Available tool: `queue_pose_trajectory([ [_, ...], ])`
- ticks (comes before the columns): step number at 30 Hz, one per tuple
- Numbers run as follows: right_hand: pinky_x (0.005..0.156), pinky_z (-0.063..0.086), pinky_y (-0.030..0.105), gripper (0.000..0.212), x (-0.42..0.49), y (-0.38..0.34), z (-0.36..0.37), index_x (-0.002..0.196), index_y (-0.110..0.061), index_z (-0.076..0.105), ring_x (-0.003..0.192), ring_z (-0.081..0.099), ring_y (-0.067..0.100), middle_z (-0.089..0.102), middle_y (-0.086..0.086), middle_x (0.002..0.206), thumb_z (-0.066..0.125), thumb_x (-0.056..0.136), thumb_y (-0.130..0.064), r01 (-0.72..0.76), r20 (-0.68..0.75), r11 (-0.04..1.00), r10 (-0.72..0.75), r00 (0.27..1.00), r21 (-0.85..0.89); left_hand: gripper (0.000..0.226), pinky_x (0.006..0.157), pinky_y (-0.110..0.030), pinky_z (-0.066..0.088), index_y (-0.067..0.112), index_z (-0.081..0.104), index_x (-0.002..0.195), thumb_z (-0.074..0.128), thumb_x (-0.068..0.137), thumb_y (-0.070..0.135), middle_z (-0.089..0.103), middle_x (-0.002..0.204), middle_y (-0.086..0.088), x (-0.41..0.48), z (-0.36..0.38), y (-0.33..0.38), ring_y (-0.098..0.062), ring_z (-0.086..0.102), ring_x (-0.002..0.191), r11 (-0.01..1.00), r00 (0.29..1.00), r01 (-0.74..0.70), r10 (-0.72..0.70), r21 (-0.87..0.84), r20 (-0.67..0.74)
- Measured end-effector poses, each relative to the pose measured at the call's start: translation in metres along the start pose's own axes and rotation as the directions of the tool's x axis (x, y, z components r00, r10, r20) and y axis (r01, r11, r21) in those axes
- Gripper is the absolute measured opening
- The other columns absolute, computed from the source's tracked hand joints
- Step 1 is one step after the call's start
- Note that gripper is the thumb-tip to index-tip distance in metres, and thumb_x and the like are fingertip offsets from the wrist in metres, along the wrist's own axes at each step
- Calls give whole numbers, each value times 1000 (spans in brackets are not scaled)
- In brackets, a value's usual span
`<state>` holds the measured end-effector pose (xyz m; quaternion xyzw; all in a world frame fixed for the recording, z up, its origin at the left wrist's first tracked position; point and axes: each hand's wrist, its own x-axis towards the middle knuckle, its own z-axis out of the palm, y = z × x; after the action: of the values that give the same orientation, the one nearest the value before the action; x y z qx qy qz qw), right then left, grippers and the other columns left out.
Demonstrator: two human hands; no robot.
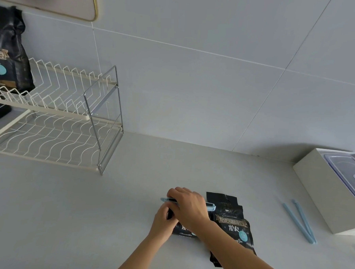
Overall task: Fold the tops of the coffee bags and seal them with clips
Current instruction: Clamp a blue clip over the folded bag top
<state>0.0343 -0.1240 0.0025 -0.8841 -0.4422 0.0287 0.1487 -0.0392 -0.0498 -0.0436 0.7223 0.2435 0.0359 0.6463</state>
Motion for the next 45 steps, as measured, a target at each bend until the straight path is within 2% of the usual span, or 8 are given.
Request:
queue_pose_trajectory([
  [3, 63, 38, 30, 17, -2, 2, 4, 90, -24, 56, 79, 56, 16, 63, -5, 83, 46, 90, -38, -41, -16, 999, 41, 999, 26, 11, 61, -15, 41, 6, 61, 73, 57, 84, 8, 60, 67, -4, -2, -11, 5, -15, 55, 67, 993, 991, 103, -97, -66, 87],
  [7, 65, 37, 31, 17, -7, 3, 10, 92, -24, 56, 81, 57, 17, 64, -5, 86, 46, 90, -38, -73, -27, 996, 75, 997, 54, 19, 83, -30, 44, 12, 70, 86, 52, 83, 15, 67, 84, -2, -6, -26, 4, -12, 63, 85, 892, 946, 287, -206, -350, 251],
  [9, 65, 35, 29, 17, -8, 3, 10, 94, -25, 55, 83, 57, 16, 64, -6, 88, 46, 91, -39, -69, -30, 996, 71, 997, 53, 23, 90, -32, 46, 15, 72, 87, 50, 84, 18, 71, 89, 0, -7, -27, 0, -10, 65, 93, 845, 945, 308, -220, -437, 240],
  [14, 65, 31, 28, 21, -11, 4, 8, 97, -26, 55, 86, 57, 16, 64, -7, 91, 45, 92, -44, -70, -34, 995, 73, 997, 73, 16, 83, -30, 49, 18, 73, 90, 62, 81, 25, 75, 96, -1, -5, -27, -5, -13, 68, 99, 742, 963, 259, -249, -618, 105],
  [22, 70, 40, 30, 26, -11, 5, 4, 96, -24, 60, 84, 59, 15, 66, -6, 89, 45, 92, -45, -80, -23, 990, 84, 996, 116, 15, 95, -35, 43, 19, 71, 86, 66, 80, 32, 70, 103, -4, -3, -27, -11, -19, 61, 108, 758, 969, 212, -244, -617, 34],
  [31, 61, 30, 26, 22, -13, 3, -2, 87, -25, 56, 74, 57, 13, 66, -8, 84, 54, 86, -46, -150, -14, 976, 154, 988, 156, 13, 100, -39, 41, 17, 68, 92, 60, 87, 26, 72, 95, -2, -1, -22, -7, -20, 62, 102, 746, 973, 194, -228, -638, 29],
  [41, 56, 38, 25, 23, -16, 6, -4, 83, -25, 53, 68, 57, 11, 64, -9, 80, 58, 83, -48, -148, -3, 977, 151, 989, 153, 21, 96, -36, 39, 23, 69, 86, 65, 75, 40, 72, 93, 1, -6, -23, -6, -17, 62, 102, 772, 982, 190, -156, -606, 109],
  [45, 53, 35, 24, 24, -18, 6, -5, 80, -25, 52, 64, 55, 11, 63, -9, 77, 57, 82, -48, -133, -37, 979, 140, 989, 154, 19, 80, -31, 43, 24, 68, 85, 62, 77, 40, 71, 90, 4, -8, -21, -1, -13, 62, 96, 774, 985, 175, -137, -608, 108],
])
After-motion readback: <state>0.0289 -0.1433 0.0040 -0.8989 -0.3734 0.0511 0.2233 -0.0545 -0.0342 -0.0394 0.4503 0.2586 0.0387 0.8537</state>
